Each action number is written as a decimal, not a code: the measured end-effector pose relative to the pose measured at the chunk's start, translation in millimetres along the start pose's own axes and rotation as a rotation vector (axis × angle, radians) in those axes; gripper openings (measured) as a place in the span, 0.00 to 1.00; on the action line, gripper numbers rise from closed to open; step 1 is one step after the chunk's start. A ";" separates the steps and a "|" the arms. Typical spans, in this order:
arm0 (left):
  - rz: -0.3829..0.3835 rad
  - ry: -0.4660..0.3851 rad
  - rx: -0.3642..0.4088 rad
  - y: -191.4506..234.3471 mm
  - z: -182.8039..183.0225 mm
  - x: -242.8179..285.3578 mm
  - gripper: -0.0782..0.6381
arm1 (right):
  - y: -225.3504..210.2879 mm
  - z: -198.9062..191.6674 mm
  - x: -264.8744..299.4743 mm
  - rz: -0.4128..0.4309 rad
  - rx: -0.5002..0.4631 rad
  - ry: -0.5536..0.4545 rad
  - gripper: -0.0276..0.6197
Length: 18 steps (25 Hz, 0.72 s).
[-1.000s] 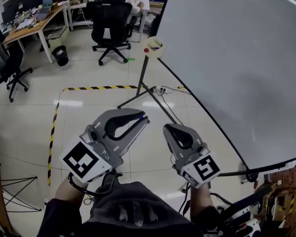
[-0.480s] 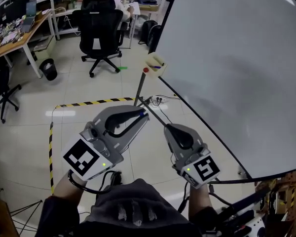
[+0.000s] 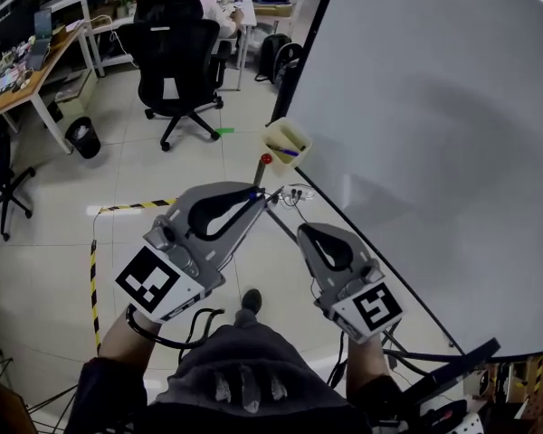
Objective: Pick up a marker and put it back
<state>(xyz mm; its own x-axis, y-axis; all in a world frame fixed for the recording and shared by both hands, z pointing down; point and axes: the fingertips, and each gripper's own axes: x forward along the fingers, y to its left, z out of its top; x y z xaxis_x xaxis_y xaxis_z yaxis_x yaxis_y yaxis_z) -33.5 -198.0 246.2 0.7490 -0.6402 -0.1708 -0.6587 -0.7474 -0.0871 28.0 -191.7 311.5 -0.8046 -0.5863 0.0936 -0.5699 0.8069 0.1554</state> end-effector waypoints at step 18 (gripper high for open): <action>0.101 0.072 -0.026 135.3 -68.5 125.9 0.16 | -139.2 -28.6 99.2 0.112 0.044 0.013 0.05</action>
<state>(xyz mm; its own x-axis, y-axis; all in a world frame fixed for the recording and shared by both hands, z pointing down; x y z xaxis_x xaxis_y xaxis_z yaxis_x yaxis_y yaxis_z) -23.4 -391.9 280.2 0.6829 -0.7227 -0.1065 -0.7295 -0.6824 -0.0470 32.3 -364.1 327.3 -0.8617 -0.4928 0.1208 -0.4834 0.8697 0.1001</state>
